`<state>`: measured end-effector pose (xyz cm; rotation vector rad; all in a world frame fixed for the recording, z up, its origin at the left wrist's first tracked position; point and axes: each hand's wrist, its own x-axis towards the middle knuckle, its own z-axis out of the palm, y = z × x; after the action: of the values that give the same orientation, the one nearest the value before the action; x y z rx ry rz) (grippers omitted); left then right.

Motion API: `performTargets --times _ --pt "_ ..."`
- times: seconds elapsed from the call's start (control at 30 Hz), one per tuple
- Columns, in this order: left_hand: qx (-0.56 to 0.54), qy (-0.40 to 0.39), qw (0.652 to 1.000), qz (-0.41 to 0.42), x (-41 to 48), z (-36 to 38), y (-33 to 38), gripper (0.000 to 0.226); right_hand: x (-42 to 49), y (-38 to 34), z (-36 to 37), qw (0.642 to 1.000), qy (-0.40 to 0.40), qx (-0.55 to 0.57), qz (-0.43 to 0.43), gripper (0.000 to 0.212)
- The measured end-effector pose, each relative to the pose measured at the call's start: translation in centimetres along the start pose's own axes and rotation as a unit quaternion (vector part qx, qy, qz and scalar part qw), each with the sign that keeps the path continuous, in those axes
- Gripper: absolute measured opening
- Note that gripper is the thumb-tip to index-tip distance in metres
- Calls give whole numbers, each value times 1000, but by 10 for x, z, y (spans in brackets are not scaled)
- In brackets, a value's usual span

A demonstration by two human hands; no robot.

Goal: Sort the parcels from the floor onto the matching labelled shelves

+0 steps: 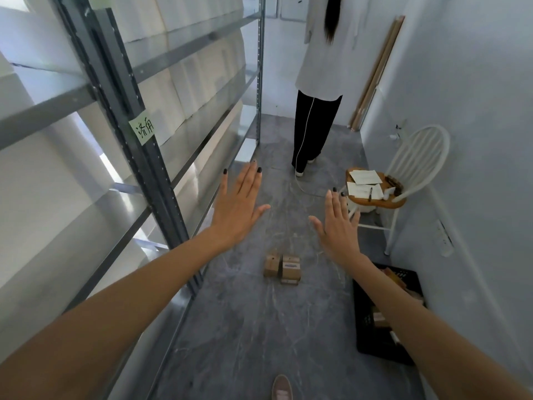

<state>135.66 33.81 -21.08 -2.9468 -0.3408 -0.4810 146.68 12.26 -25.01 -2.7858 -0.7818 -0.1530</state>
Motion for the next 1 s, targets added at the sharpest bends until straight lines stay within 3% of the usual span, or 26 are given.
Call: performTargets --times 0.1,0.6,1.0 --pt "-12 -34 999 1 29 19 19 77 25 23 6 1000 -6 -7 1 73" --pt "-9 -50 999 -2 70 62 44 78 58 66 39 999 -34 12 -23 72" --pt "-23 -107 994 -23 101 113 16 79 112 65 81 996 -90 8 -23 72"
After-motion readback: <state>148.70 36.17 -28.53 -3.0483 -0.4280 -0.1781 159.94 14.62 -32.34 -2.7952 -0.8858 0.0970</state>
